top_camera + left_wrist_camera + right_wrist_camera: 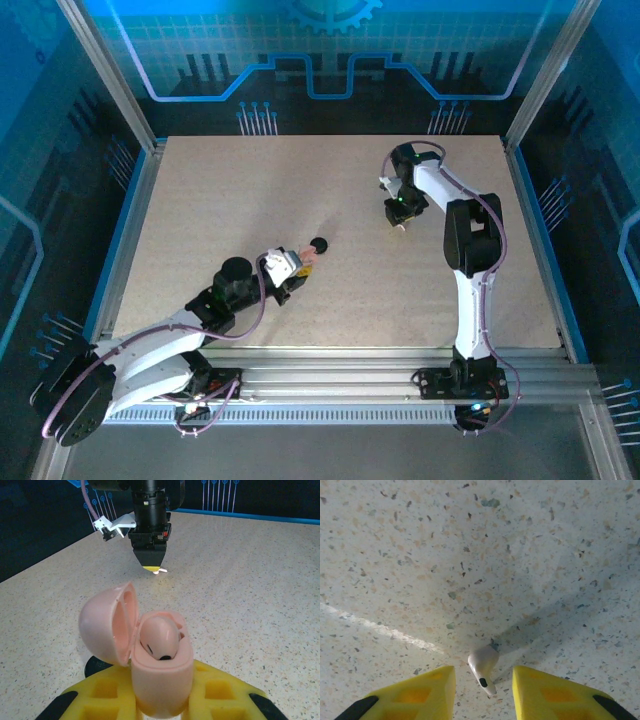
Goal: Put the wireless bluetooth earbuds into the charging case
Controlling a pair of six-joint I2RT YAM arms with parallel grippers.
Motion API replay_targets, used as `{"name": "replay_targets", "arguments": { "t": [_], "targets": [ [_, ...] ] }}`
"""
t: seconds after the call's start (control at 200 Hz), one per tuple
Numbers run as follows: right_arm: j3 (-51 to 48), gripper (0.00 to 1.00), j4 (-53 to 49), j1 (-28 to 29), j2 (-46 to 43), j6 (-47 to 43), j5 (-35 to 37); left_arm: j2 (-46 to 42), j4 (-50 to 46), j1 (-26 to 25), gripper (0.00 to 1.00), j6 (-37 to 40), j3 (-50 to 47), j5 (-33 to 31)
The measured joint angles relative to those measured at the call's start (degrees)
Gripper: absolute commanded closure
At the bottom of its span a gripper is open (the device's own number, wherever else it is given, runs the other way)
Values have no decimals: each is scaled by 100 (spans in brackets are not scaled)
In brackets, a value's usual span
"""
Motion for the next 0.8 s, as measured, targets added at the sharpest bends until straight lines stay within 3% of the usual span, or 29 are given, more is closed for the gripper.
{"name": "replay_targets", "arguments": {
  "t": [0.3,0.495,0.8],
  "targets": [
    [83,67,-37,0,205,-28,-17,0,-33,-2,94,0,42,0],
    [122,76,-63,-4,260,-37,15,2,-31,-2,94,0,42,0],
    [-9,79,85,-37,181,-15,-63,76,-31,-2,94,-2,44,0]
  ]
}}
